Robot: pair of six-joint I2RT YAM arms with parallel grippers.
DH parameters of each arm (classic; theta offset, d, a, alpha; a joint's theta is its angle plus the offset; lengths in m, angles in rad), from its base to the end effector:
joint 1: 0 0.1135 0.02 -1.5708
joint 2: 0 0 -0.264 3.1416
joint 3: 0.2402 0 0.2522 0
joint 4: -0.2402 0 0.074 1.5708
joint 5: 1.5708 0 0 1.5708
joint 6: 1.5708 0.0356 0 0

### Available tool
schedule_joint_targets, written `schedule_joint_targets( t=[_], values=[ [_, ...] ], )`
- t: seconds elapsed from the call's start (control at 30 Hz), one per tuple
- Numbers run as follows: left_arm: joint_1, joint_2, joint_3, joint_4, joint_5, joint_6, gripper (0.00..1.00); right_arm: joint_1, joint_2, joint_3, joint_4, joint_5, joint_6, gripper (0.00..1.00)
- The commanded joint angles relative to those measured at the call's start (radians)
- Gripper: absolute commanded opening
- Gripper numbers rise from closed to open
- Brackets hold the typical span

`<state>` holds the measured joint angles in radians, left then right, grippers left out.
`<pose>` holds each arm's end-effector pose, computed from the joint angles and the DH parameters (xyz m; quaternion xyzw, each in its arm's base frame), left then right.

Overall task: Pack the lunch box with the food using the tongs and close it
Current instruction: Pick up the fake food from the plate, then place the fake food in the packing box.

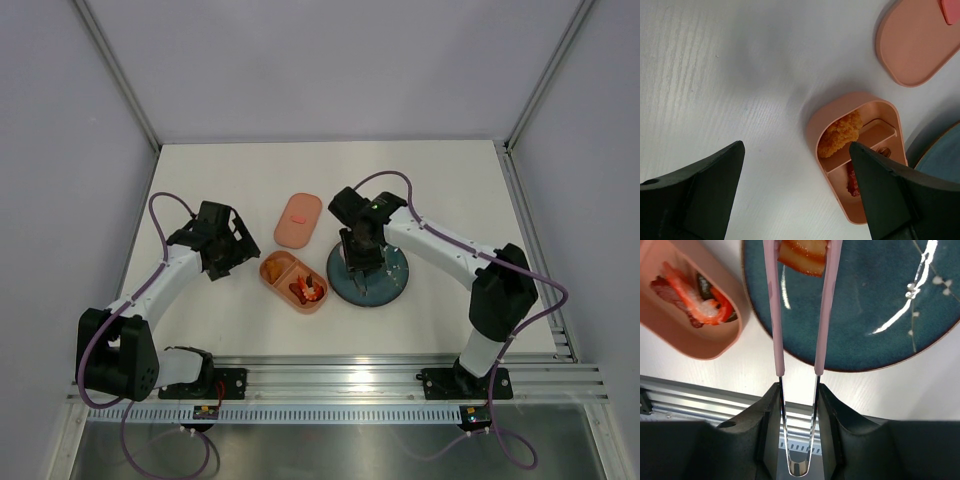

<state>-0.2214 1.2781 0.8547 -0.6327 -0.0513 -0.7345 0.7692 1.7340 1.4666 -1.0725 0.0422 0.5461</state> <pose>0.2401 -0.0522 0.2250 -0.2516 0.9335 -0.0950 0.2373 0.2454 0.2355 0.2605 -0.1081 0.9872 0.0538 0.1040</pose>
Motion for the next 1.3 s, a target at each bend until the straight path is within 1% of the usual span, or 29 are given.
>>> schedule_joint_targets(
  t=[0.0, 0.17, 0.27, 0.3, 0.5, 0.87, 1.0, 1.03, 1.1, 1.13, 1.17, 1.27],
  values=[
    [-0.003, -0.008, 0.001, 0.039, 0.007, 0.000, 0.90, 0.062, -0.037, 0.096, -0.033, 0.006, -0.008, 0.10],
    [-0.003, -0.010, -0.005, 0.039, 0.007, -0.003, 0.90, 0.154, -0.005, 0.153, -0.023, -0.031, -0.011, 0.10],
    [-0.003, -0.013, -0.006, 0.039, 0.007, -0.005, 0.90, 0.185, 0.021, 0.164, -0.004, -0.038, -0.015, 0.10],
    [-0.004, -0.016, -0.009, 0.038, 0.005, -0.005, 0.90, 0.189, 0.030, 0.164, -0.001, -0.066, -0.017, 0.10],
    [-0.003, -0.022, -0.023, 0.036, 0.005, -0.009, 0.90, 0.209, 0.097, 0.202, 0.034, -0.100, -0.028, 0.11],
    [-0.003, -0.036, -0.028, 0.024, -0.007, -0.003, 0.90, 0.217, 0.171, 0.227, 0.059, -0.136, -0.044, 0.15],
    [-0.004, -0.037, -0.023, 0.024, -0.009, -0.005, 0.90, 0.222, 0.188, 0.232, 0.063, -0.145, -0.049, 0.21],
    [-0.003, -0.039, -0.022, 0.022, -0.009, -0.003, 0.90, 0.223, 0.190, 0.233, 0.063, -0.146, -0.051, 0.26],
    [-0.004, -0.040, -0.023, 0.022, -0.009, -0.003, 0.90, 0.225, 0.194, 0.238, 0.062, -0.148, -0.051, 0.31],
    [-0.003, -0.040, -0.023, 0.021, -0.010, -0.003, 0.90, 0.226, 0.196, 0.239, 0.060, -0.150, -0.052, 0.37],
    [-0.003, -0.043, -0.023, 0.022, -0.012, -0.003, 0.90, 0.228, 0.194, 0.242, 0.063, -0.148, -0.052, 0.40],
    [-0.004, -0.043, -0.026, 0.022, -0.012, -0.003, 0.90, 0.228, 0.191, 0.245, 0.062, -0.140, -0.048, 0.44]
  ],
)
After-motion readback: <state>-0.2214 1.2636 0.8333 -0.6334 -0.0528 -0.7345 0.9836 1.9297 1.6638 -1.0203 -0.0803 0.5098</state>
